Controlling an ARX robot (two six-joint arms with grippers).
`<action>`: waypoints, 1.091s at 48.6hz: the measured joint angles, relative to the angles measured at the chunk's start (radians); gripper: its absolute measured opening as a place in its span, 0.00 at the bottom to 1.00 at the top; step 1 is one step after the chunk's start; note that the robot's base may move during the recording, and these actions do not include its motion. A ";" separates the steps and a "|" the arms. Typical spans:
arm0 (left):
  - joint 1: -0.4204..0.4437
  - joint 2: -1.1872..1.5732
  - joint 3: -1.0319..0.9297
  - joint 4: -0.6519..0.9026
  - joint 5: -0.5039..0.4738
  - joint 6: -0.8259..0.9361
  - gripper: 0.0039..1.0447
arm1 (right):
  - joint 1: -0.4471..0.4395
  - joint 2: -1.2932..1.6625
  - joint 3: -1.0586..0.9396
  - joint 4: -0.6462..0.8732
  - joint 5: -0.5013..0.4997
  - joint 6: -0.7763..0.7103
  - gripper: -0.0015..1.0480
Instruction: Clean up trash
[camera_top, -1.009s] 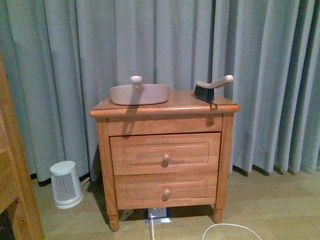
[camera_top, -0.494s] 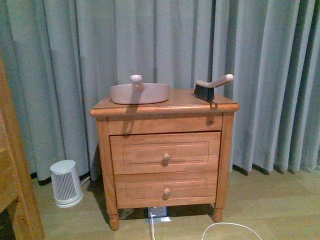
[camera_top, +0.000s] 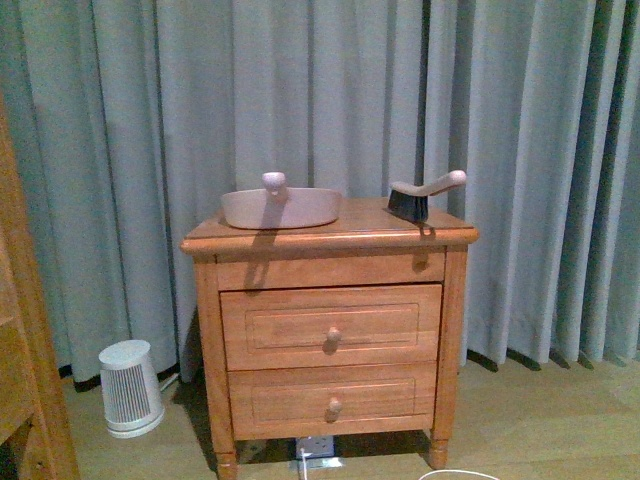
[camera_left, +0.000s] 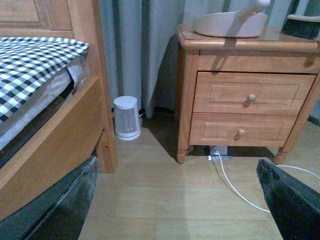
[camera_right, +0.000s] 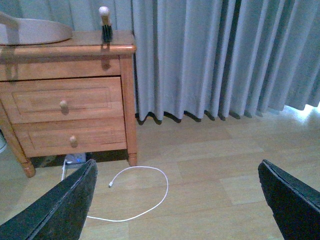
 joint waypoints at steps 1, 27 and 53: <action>0.000 0.000 0.000 0.000 0.000 0.000 0.93 | 0.000 0.000 0.000 0.000 0.000 0.000 0.93; 0.000 0.000 0.000 0.000 0.000 0.000 0.93 | 0.000 0.000 0.000 0.000 0.000 0.000 0.93; 0.000 0.000 0.000 0.000 0.000 0.000 0.93 | 0.000 0.000 0.000 0.000 0.000 0.000 0.93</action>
